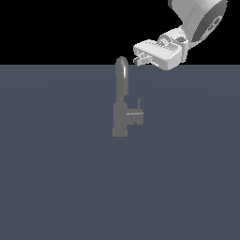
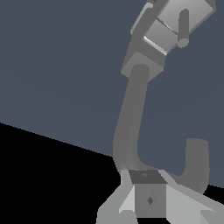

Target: Turn on the faucet by rotating a designated handle.

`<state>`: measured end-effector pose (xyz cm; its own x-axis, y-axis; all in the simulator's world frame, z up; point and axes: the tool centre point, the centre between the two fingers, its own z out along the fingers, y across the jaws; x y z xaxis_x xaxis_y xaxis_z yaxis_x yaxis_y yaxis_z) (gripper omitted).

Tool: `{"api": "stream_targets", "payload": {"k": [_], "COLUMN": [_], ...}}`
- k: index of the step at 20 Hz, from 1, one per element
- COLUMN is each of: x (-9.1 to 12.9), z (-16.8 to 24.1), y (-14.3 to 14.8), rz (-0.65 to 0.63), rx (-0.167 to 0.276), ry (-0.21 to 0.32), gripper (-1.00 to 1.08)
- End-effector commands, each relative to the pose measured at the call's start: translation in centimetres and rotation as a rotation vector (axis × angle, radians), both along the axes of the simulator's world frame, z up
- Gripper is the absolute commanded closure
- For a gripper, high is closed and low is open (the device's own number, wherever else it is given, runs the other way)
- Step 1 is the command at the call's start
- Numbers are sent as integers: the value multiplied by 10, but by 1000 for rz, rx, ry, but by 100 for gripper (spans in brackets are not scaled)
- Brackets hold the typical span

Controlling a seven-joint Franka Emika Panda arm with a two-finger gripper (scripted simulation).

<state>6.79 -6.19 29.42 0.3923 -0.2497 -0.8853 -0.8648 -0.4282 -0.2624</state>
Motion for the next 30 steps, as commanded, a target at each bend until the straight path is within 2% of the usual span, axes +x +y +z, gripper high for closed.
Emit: {"api": "stream_targets", "payload": {"k": [1,11,17,22,30], "x": [8,27,30,31,28], "z": [-19,-97,-134,-149,-149], "y": [-4,-13,-13,-11,-11], "rz": [-46,-225,-307,-339,-340], "rx": [47,219,296,326,327], "ry": [50,240,326,359,360], "gripper": [108,108,108,108,108]}}
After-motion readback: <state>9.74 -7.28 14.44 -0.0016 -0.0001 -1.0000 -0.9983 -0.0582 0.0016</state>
